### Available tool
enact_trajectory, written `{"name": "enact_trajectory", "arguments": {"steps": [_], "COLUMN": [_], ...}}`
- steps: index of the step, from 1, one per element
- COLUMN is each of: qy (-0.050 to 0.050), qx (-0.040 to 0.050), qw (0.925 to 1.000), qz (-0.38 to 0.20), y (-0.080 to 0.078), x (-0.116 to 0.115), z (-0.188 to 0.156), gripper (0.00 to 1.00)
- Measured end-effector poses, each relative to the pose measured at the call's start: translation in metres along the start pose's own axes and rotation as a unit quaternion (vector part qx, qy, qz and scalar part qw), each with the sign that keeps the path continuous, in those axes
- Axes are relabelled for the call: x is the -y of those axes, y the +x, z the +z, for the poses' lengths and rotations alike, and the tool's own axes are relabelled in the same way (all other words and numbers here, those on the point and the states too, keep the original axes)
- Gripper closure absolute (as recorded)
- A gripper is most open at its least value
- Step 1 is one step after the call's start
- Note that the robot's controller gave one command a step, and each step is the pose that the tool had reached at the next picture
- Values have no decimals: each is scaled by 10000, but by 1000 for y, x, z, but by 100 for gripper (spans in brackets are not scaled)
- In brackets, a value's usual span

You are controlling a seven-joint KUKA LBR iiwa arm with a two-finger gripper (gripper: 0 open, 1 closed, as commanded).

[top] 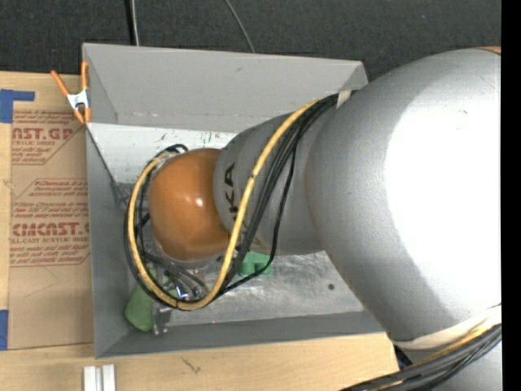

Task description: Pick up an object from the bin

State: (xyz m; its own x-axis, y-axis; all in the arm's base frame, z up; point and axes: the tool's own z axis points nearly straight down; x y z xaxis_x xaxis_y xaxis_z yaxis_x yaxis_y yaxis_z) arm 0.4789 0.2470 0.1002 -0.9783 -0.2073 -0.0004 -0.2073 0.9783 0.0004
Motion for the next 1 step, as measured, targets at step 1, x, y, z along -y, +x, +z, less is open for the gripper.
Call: {"name": "enact_trajectory", "arguments": {"steps": [1], "qy": [-1], "qx": [17], "qw": [9964], "qz": [-842], "y": [0], "x": [13], "z": [0], "gripper": [0]}}
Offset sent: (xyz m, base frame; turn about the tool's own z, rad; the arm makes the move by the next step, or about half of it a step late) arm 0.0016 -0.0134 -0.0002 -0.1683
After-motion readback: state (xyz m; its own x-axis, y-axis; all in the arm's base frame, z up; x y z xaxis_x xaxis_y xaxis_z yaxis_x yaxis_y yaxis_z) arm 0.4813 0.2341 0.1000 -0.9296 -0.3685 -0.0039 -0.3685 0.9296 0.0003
